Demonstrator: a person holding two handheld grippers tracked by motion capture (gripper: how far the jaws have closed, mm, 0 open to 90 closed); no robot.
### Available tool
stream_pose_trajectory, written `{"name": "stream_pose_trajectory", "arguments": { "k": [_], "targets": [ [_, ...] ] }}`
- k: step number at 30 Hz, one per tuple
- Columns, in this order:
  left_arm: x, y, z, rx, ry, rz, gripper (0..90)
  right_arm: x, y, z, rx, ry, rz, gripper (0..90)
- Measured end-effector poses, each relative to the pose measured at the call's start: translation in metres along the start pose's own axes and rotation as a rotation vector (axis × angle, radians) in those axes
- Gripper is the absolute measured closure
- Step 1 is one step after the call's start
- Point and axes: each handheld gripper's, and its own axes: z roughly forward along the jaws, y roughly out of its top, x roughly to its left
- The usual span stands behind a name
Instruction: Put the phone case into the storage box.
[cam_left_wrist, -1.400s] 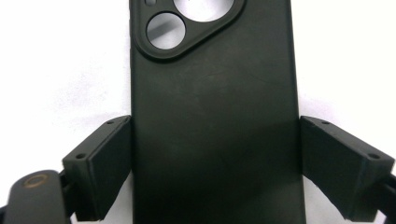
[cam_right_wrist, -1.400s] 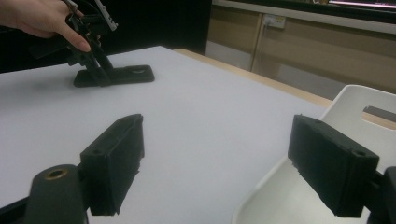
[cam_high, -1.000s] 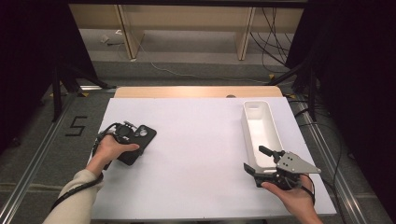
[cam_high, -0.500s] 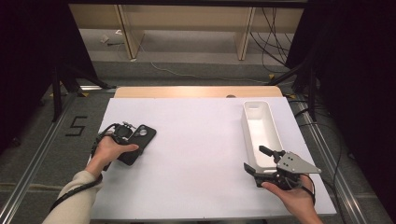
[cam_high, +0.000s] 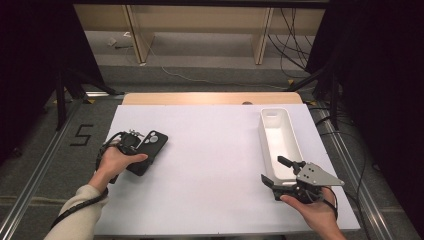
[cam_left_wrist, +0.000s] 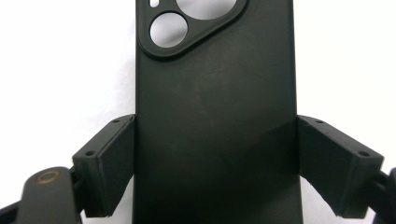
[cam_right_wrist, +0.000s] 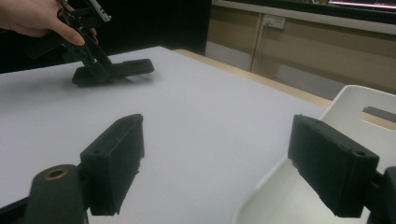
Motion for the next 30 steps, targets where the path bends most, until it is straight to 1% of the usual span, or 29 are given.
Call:
{"name": "stream_pose_trajectory", "arguments": {
  "k": [1, 8, 10, 15, 16, 19, 24, 25, 30],
  "targets": [
    [-0.001, 0.000, -0.001, -0.006, 0.000, 0.003, 16.3, 0.000, 0.000, 0.000, 0.000, 0.000, 0.000, 19.7],
    [-0.006, 0.002, -0.008, -0.096, -0.001, -0.009, 16.2, 0.000, 0.000, 0.000, -0.002, 0.000, 0.001, 19.7],
    [-0.009, 0.002, -0.010, -0.121, -0.011, -0.013, 16.2, 0.000, 0.000, 0.000, 0.000, -0.002, 0.000, 19.7],
    [-0.016, 0.005, -0.014, -0.177, -0.008, -0.012, 16.2, 0.000, 0.000, 0.000, 0.000, -0.001, 0.001, 19.7],
    [-0.017, 0.006, -0.015, -0.184, -0.005, -0.006, 16.2, 0.000, 0.000, -0.001, 0.001, -0.002, 0.000, 19.7],
    [-0.020, 0.006, -0.015, -0.208, -0.003, -0.006, 16.2, 0.000, 0.000, -0.001, -0.001, -0.003, 0.001, 19.7],
    [-0.023, 0.005, -0.019, -0.245, 0.002, -0.012, 16.2, 0.000, 0.000, 0.000, -0.001, -0.002, 0.001, 19.7],
    [-0.024, 0.004, -0.020, -0.260, 0.000, -0.017, 16.2, 0.000, 0.000, 0.000, -0.001, -0.002, 0.002, 19.7],
    [-0.029, 0.003, -0.023, -0.298, -0.003, -0.015, 16.2, 0.001, 0.000, 0.000, 0.000, -0.003, 0.002, 19.7]
  ]
}}
